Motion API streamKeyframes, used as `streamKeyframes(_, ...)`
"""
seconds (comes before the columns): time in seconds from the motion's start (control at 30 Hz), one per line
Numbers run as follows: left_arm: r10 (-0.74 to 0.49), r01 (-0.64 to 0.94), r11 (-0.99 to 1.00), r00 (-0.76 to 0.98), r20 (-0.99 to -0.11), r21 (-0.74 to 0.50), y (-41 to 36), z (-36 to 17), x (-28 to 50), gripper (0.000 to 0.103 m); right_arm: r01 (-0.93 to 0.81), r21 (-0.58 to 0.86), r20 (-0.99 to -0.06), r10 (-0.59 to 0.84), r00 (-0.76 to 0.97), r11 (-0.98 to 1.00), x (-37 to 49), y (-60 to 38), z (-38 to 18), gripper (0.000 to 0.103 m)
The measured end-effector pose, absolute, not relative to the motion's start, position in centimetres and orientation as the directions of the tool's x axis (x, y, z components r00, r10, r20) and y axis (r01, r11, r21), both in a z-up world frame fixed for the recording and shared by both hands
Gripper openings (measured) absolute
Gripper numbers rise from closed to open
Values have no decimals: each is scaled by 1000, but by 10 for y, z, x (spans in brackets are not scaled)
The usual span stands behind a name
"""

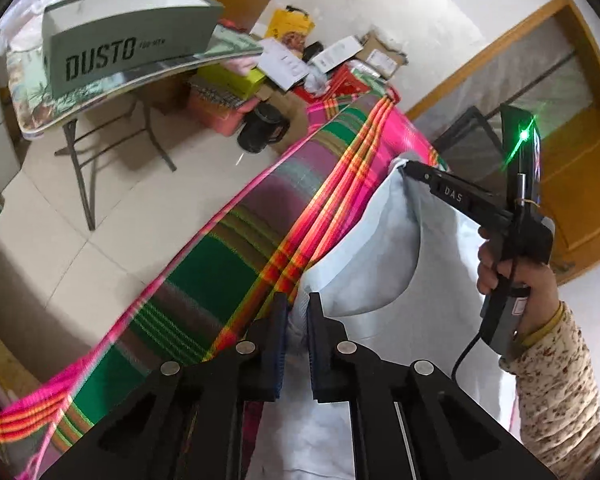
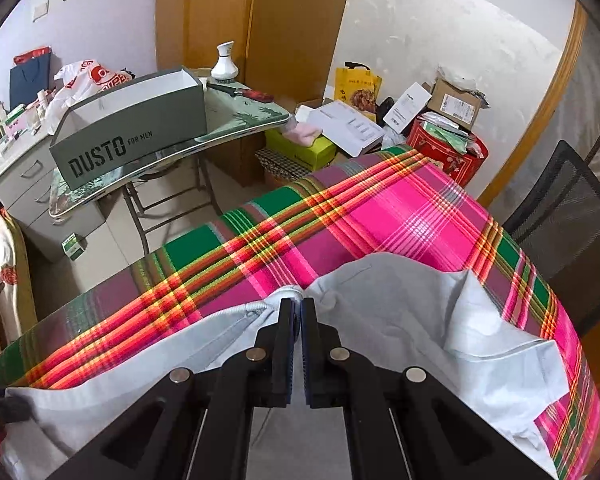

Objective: Fold clothes

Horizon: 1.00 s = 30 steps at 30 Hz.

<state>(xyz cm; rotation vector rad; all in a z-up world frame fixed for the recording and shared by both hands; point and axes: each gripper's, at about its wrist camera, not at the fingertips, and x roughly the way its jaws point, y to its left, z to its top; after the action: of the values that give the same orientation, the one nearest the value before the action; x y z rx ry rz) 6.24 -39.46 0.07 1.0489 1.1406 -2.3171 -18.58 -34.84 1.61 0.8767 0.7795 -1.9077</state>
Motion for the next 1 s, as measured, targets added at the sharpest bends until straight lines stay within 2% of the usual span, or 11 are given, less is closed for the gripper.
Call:
streamKeyframes(0.13, 12, 590, -616, -656, -755, -522, -393, 2, 63, 14, 888, -203, -820, -424, -385, -413, -182, -353, 6, 6)
streamKeyframes(0.17, 15, 586, -617, -658, -753, -524, -393, 3, 64, 18, 888, -206, -826, -414, -383, -411, -182, -354, 4, 9)
streamKeyframes(0.2, 7, 587, -623, -657, -754, -517, -392, 6, 67, 26, 888, -209, -831, -404, -382, -409, -181, -355, 3, 10)
streamKeyframes(0.27, -20, 597, -620, -660, -751, -508, -392, 13, 78, 37, 874, -261, -824, -377, -423, -411, -177, -355, 3, 20)
streamKeyframes(0.37, -44, 606, -609, -670, -741, -512, -394, 20, 96, 42, 851, -270, -805, -380, -456, -451, -173, -348, 16, 21)
streamKeyframes(0.4, -68, 613, -612, -670, -740, -499, -393, 24, 104, 49, 850, -261, -803, -385, -454, -458, -171, -344, 21, 21)
streamKeyframes(0.43, -81, 619, -623, -660, -747, -479, -391, 26, 112, 52, 847, -259, -801, -387, -457, -465, -169, -341, 26, 21)
streamKeyframes(0.5, -50, 605, -629, -659, -751, -489, -388, 27, 122, 52, 836, -270, -791, -385, -475, -477, -164, -331, 36, 22)
streamKeyframes(0.6, 70, 538, -658, -653, -755, -526, -376, 22, 131, 52, 835, -254, -784, -402, -474, -489, -151, -312, 56, 22)
streamKeyframes(0.87, 72, 476, -784, -569, -819, -399, -335, 19, 139, 52, 866, -198, -760, -486, -431, -458, -82, -211, 110, 22)
streamKeyframes(1.0, 84, 517, -730, -582, -809, -447, -340, 16, 143, 53, 898, -180, -757, -527, -387, -401, -28, -170, 106, 22)
